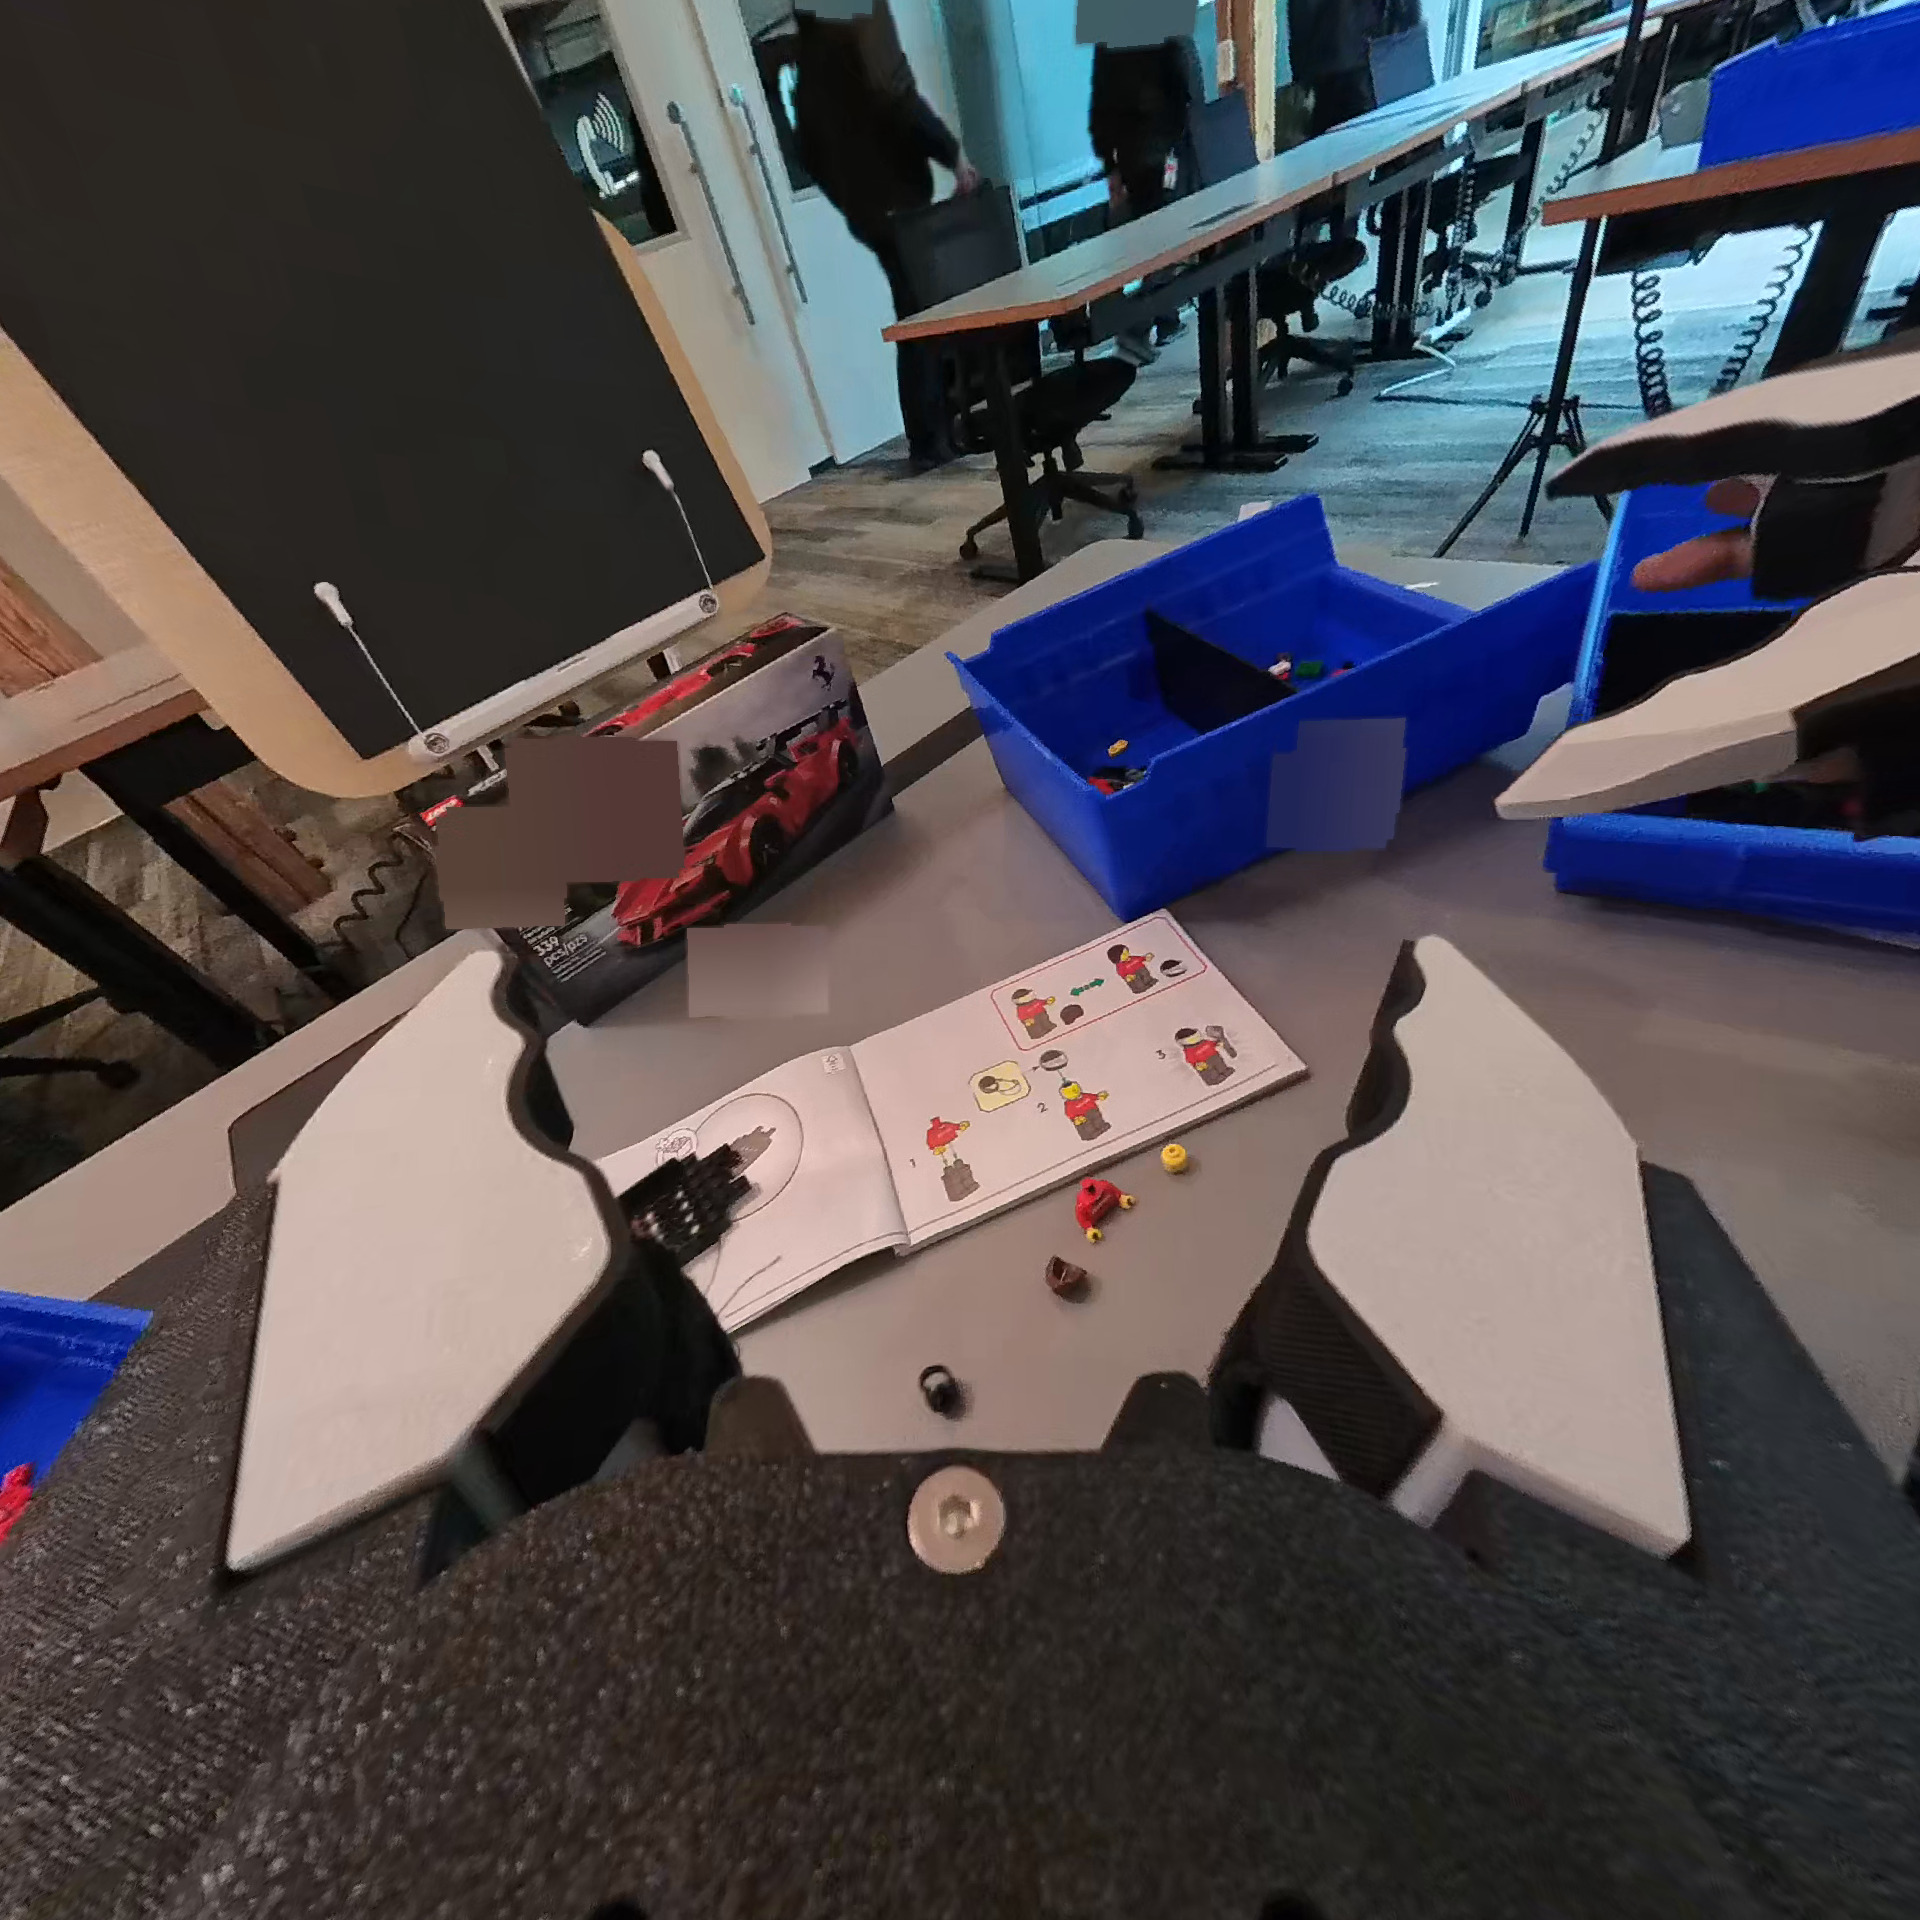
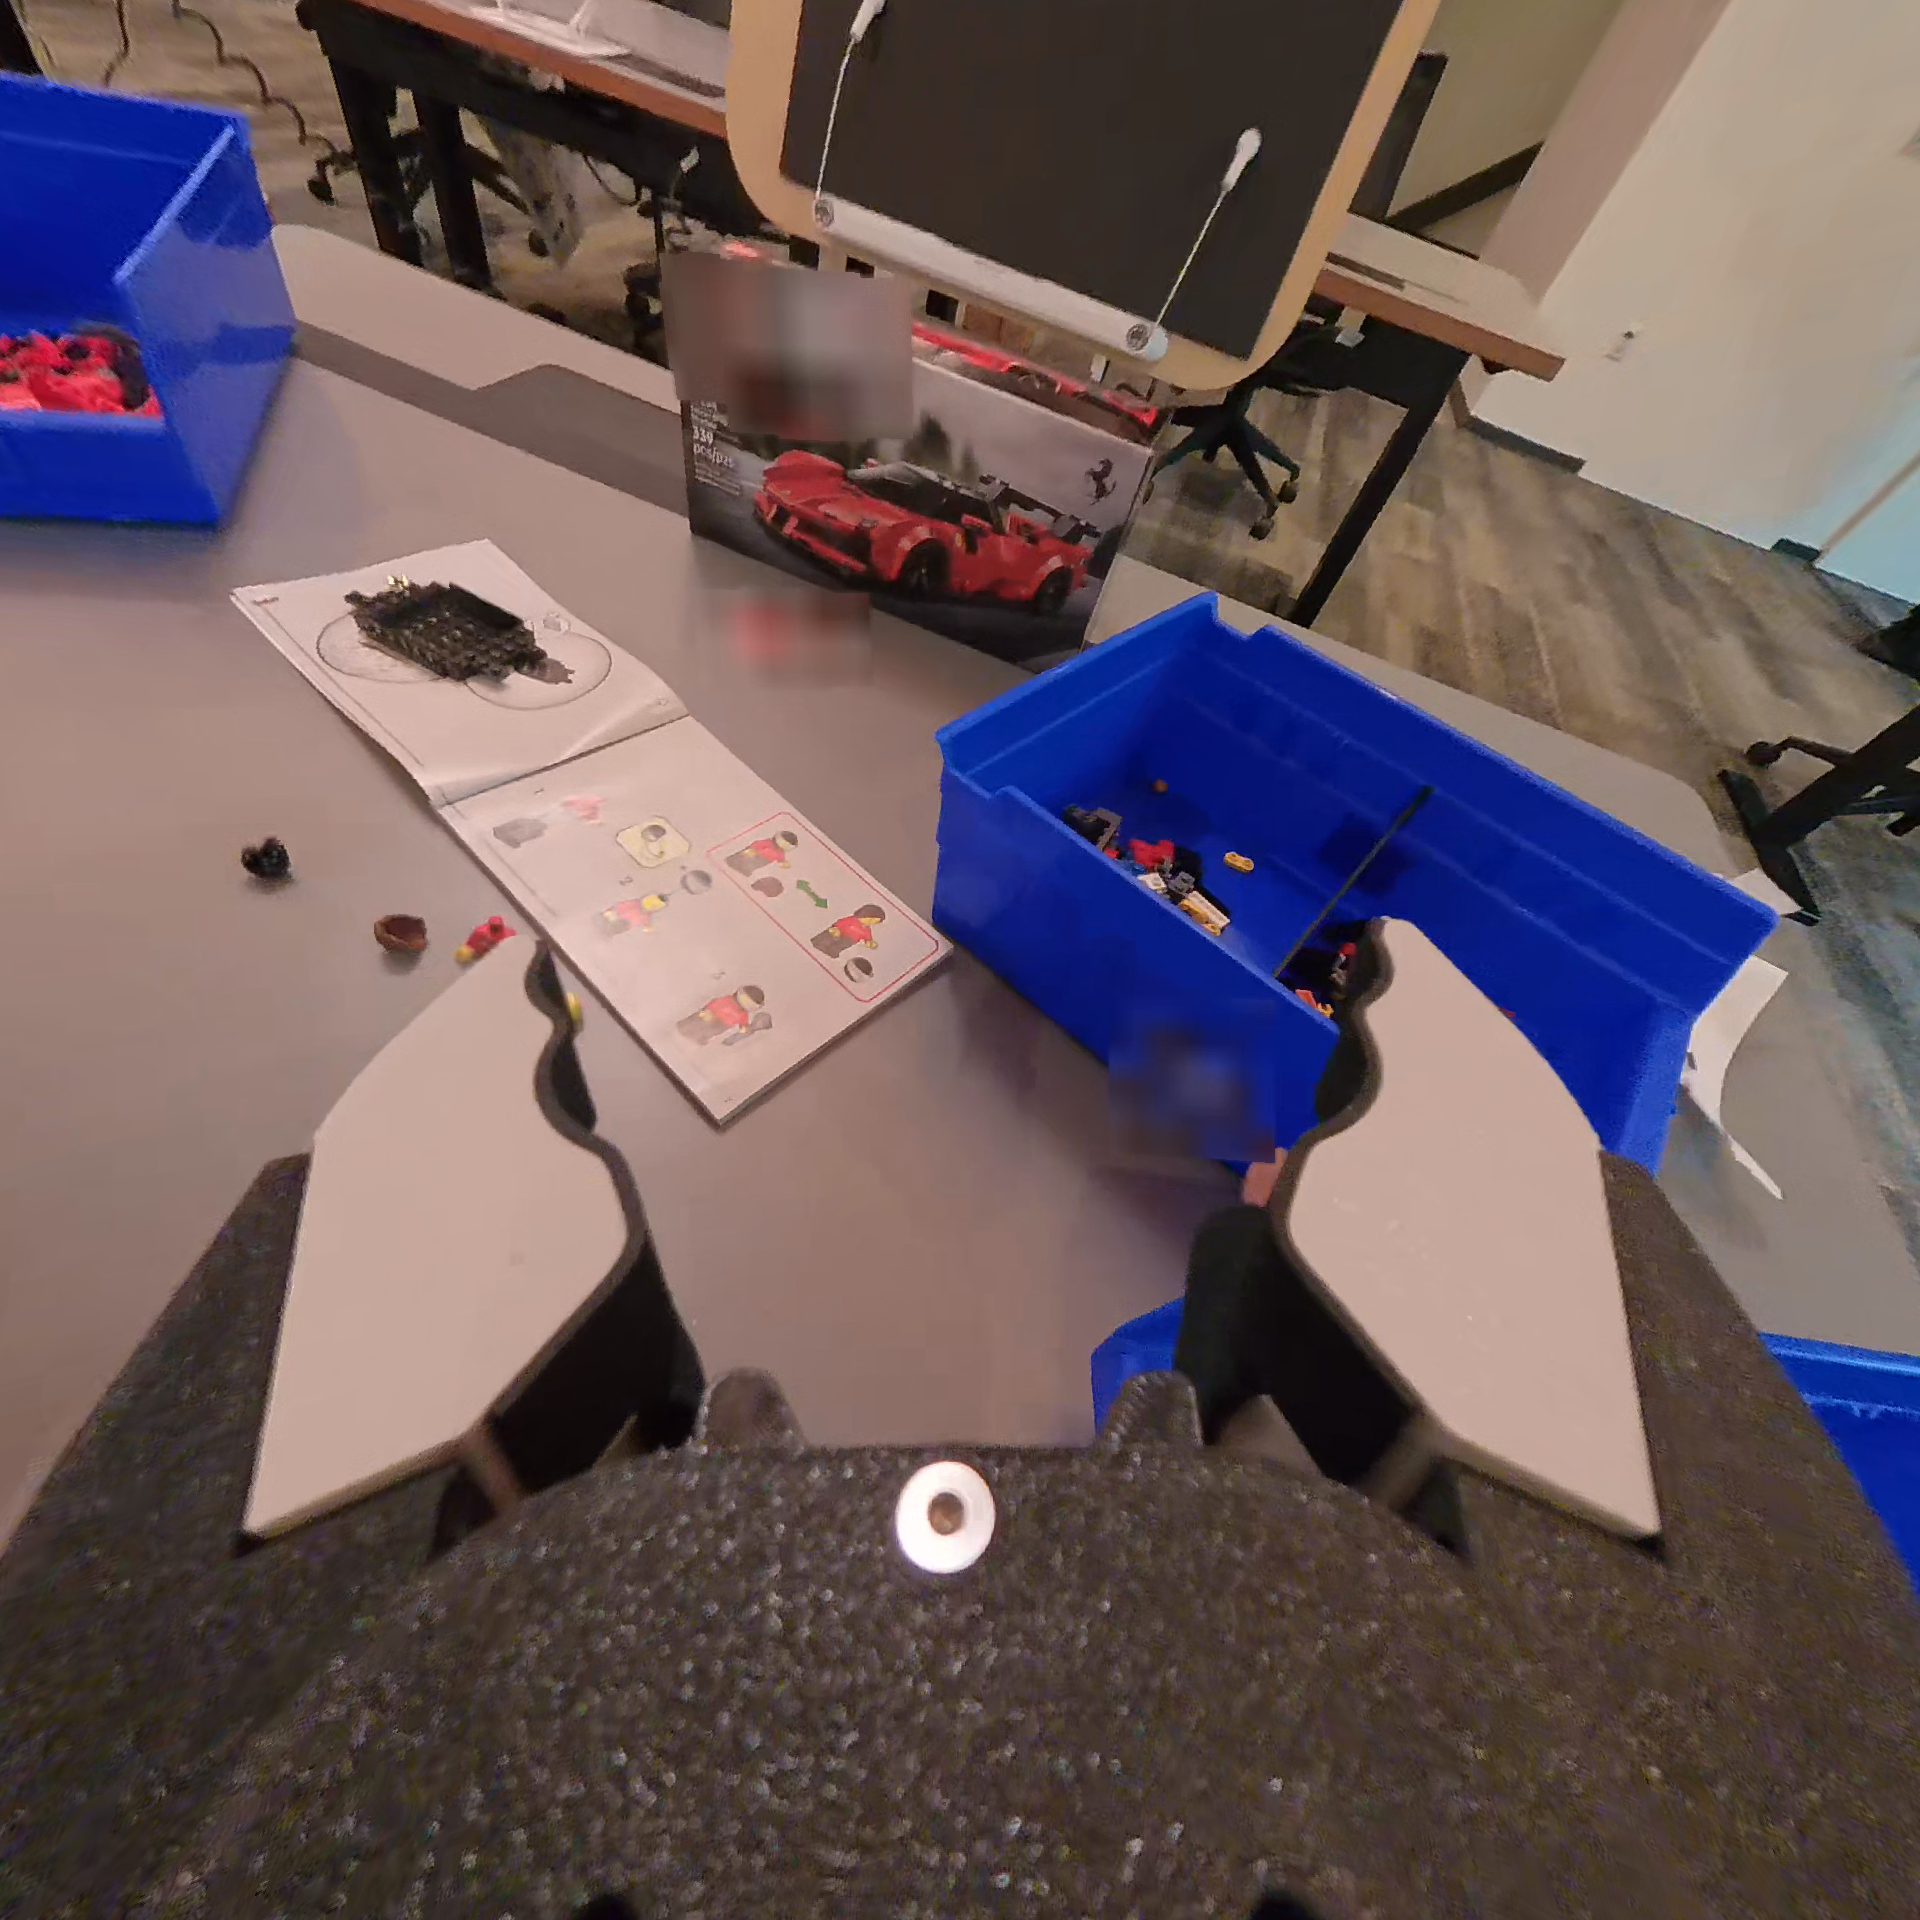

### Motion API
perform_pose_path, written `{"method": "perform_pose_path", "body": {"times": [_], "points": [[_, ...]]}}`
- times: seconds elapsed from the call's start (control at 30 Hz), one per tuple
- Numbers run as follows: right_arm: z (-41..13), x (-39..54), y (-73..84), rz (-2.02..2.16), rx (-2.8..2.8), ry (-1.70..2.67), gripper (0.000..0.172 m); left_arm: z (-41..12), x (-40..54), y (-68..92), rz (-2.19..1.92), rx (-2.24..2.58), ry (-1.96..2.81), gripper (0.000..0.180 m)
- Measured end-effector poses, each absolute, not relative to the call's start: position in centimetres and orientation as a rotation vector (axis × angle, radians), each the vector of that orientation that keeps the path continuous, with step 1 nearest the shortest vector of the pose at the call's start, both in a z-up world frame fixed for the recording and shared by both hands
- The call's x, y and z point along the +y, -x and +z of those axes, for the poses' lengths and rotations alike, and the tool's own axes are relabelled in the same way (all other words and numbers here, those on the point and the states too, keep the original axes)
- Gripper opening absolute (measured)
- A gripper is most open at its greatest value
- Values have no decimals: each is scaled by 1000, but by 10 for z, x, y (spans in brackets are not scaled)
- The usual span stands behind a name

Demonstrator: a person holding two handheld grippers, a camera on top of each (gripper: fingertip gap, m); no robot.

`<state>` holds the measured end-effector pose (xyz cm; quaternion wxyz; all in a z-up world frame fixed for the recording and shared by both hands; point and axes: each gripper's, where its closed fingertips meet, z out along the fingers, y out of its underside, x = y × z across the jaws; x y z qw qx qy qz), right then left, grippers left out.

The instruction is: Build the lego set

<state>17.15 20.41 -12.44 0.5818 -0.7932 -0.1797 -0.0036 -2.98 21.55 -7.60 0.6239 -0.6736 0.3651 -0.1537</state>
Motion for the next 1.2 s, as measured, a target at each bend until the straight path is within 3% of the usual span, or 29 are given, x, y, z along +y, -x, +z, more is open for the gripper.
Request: {"method": "perform_pose_path", "body": {"times": [0.1,0.2,0.23,0.27,0.3,0.33,0.37,0.5,0.7,0.73,0.77,0.83,0.87,0.93,1.03,1.2], "points": [[-133,205,-172,-69,-470,1883,128,-80,219,35,-333,851,1563,139],[-137,205,-169,-80,-483,1899,124,-81,219,39,-310,865,1562,112],[-137,205,-167,-69,-488,1901,120,-81,217,38,-310,892,1548,86],[-137,204,-165,-62,-496,1899,112,-81,213,38,-316,921,1527,48],[-137,202,-163,-53,-526,1883,79,-80,209,36,-331,946,1501,0],[-135,199,-158,-31,-578,1849,33,-78,208,35,-354,931,1494,0],[-133,197,-154,-11,-604,1821,11,-78,208,36,-363,926,1500,0],[-131,195,-156,-36,-624,1812,0,-82,213,40,-294,933,1518,0],[-130,196,-159,-32,-596,1815,0,-84,210,36,-327,950,1526,24],[-131,197,-161,-32,-584,1827,11,-84,210,36,-316,946,1527,29],[-132,197,-163,-42,-571,1841,36,-84,211,37,-307,939,1529,38],[-133,199,-166,-67,-556,1862,78,-85,213,36,-292,924,1542,75],[-134,200,-166,-72,-545,1868,92,-87,215,36,-280,915,1563,100],[-134,201,-166,-61,-527,1875,112,-92,218,36,-260,908,1612,126],[-132,204,-168,-62,-489,1870,132,-93,220,34,-296,878,1631,145],[-129,205,-170,-54,-449,1859,144,-91,219,33,-352,853,1633,146]]}}
